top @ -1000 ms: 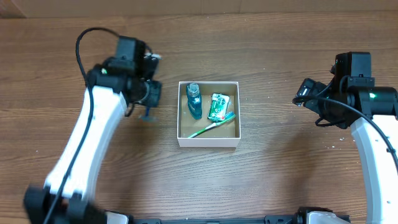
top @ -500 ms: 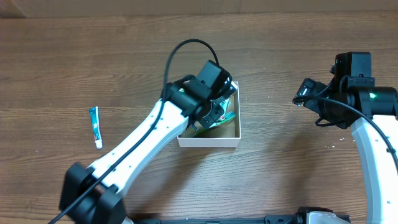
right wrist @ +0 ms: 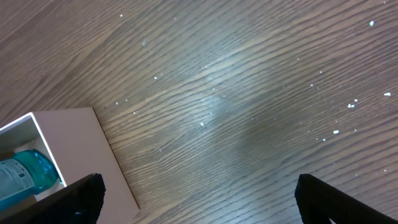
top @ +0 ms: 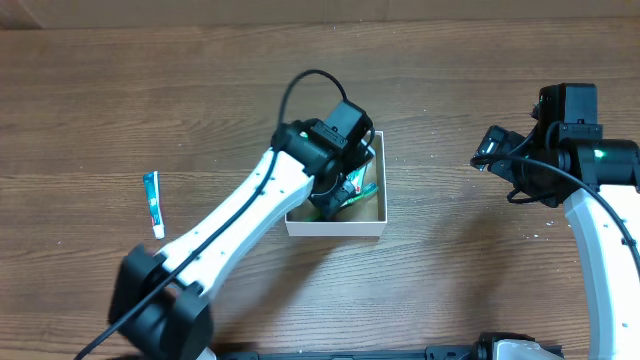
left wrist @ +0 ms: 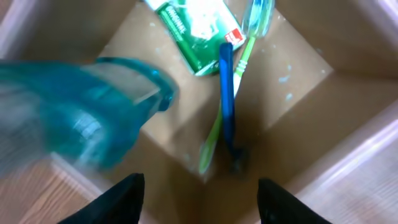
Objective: Pack container
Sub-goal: 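Carry the razor into the box and release it, then grasp the teal toothpaste tube with the left gripper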
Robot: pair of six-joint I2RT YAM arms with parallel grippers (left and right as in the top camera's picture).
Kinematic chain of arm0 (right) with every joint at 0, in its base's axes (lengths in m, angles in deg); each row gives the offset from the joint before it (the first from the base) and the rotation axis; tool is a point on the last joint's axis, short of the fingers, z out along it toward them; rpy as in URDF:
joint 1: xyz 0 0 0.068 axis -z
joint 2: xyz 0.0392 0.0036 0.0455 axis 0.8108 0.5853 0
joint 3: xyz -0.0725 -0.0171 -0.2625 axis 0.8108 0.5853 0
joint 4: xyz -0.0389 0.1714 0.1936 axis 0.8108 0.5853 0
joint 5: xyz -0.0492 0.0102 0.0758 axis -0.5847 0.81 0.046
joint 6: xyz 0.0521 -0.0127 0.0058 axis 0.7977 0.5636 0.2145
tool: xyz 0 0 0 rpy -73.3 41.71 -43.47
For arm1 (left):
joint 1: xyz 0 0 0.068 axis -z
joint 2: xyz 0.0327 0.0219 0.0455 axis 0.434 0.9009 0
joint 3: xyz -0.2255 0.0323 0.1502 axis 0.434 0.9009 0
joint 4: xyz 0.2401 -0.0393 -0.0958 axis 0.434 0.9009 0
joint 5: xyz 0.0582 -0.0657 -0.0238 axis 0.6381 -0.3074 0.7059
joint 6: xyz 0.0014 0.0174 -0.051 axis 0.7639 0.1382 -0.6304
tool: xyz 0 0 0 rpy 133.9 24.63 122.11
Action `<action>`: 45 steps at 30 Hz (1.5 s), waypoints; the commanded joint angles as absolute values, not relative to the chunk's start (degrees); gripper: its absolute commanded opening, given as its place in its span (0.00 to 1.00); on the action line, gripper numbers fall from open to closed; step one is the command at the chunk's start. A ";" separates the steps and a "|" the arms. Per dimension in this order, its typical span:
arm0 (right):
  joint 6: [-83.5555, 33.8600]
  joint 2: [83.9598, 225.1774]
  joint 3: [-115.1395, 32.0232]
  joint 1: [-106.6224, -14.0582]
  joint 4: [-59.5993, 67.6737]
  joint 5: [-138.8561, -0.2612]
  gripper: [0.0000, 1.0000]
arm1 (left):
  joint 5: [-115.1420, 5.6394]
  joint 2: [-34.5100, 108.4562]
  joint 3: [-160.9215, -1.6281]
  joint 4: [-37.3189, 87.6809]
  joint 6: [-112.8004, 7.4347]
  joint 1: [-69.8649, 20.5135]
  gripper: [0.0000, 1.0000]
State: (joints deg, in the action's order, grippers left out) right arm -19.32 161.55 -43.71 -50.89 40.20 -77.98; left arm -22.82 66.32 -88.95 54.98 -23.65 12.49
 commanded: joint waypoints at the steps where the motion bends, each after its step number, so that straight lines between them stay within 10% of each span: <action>1: -19.69 161.05 -43.65 -50.78 39.89 -78.12 1.00 | -17.40 55.74 -94.35 58.57 -30.12 12.14 0.64; 7: -19.67 161.05 -43.65 -50.78 39.89 -78.09 1.00 | -12.37 48.22 -94.13 63.35 -44.65 -2.17 1.00; 20: -19.67 161.05 -43.62 -50.78 39.89 -78.07 1.00 | -27.19 53.27 -73.80 51.64 -47.75 -43.51 1.00; 39: -19.67 161.05 -43.65 -50.78 40.37 -78.09 1.00 | -29.97 78.80 -70.50 42.13 -41.52 -45.54 1.00; 45: -19.67 161.05 -43.65 -50.78 40.35 -78.09 1.00 | -29.99 78.80 -70.50 42.66 -41.50 -45.54 0.43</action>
State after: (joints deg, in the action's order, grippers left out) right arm -19.34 161.55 -43.69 -50.89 40.48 -77.98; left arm -28.02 76.35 -70.98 42.63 -42.12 -45.39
